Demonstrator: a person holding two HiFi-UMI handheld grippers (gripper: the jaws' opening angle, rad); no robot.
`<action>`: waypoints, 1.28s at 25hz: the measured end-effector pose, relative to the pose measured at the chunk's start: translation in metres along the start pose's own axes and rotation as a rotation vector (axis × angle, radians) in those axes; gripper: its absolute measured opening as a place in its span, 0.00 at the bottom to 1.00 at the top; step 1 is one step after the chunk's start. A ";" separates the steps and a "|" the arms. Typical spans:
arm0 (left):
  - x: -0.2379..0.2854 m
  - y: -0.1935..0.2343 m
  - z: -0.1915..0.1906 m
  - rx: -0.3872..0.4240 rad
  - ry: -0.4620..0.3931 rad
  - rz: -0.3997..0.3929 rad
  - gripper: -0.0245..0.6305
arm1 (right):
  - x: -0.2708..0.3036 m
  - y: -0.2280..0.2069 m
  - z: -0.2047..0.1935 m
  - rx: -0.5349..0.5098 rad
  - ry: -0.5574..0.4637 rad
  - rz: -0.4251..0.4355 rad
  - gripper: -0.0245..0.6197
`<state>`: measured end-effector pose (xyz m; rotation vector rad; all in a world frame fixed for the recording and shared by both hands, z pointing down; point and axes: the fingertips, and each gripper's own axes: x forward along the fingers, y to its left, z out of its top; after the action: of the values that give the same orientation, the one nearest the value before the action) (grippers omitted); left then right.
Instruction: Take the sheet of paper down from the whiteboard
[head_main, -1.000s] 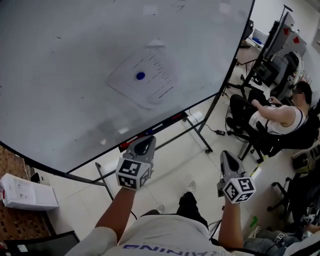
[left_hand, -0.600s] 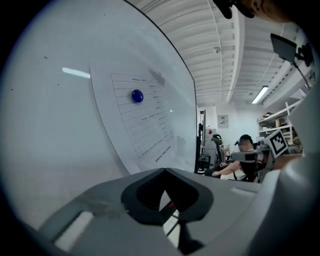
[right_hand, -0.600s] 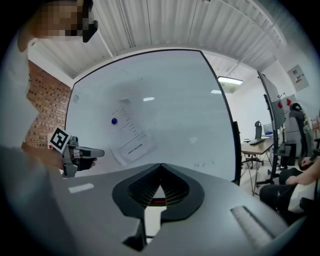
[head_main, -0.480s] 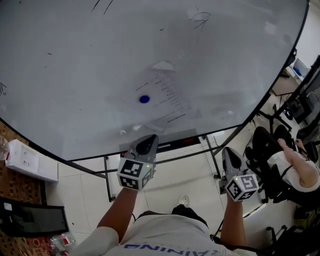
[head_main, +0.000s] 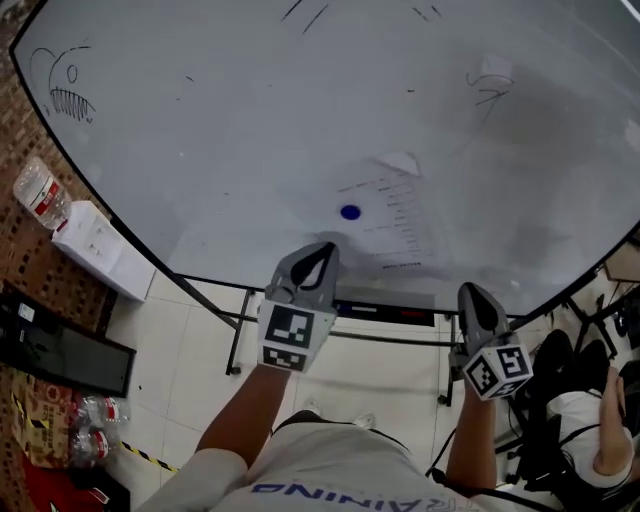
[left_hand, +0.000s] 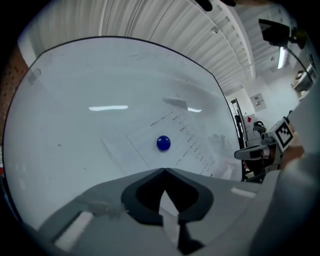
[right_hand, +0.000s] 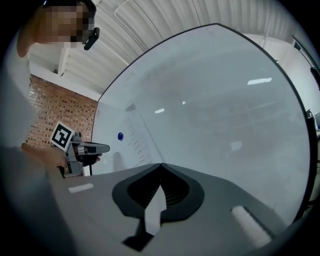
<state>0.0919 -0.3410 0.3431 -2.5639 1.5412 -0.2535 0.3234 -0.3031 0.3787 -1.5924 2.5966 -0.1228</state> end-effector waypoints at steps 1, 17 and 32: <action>0.000 0.003 0.008 0.027 -0.014 0.013 0.04 | 0.006 0.002 0.003 0.000 -0.006 0.015 0.05; 0.029 -0.005 0.048 0.444 0.016 0.087 0.27 | 0.004 0.005 0.000 0.016 0.003 -0.014 0.05; 0.035 -0.002 0.047 0.393 0.006 0.091 0.23 | 0.024 0.001 -0.028 0.033 0.085 0.015 0.28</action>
<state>0.1199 -0.3696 0.3003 -2.1870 1.4364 -0.4978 0.3084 -0.3235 0.4052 -1.5898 2.6539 -0.2360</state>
